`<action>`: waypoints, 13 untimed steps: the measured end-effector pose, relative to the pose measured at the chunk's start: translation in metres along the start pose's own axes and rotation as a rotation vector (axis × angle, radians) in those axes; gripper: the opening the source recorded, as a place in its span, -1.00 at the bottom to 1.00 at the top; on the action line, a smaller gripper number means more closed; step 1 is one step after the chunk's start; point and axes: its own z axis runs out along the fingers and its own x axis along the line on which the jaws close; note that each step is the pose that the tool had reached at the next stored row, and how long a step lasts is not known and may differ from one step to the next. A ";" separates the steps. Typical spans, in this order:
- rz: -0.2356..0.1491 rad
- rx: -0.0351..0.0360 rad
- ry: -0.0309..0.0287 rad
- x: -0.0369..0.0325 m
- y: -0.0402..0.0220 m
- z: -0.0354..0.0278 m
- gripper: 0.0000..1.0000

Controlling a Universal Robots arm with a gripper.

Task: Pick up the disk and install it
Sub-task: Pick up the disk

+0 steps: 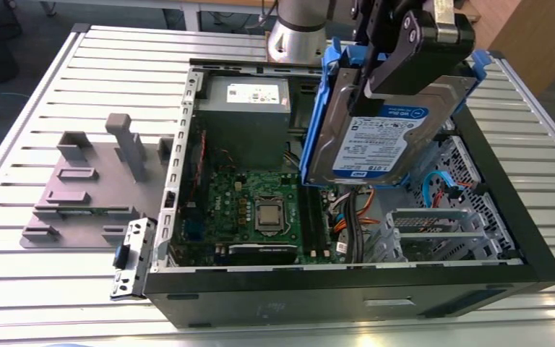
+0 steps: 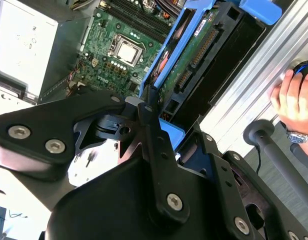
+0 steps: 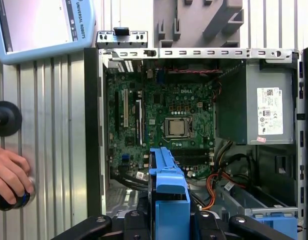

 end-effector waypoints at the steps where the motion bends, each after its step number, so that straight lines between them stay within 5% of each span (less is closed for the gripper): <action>1: 0.000 0.0000 0.0000 0.0000 -0.0004 0.0000 -0.27; 13: 0.000 0.0000 0.0000 -0.0001 -0.0045 0.0000 -0.27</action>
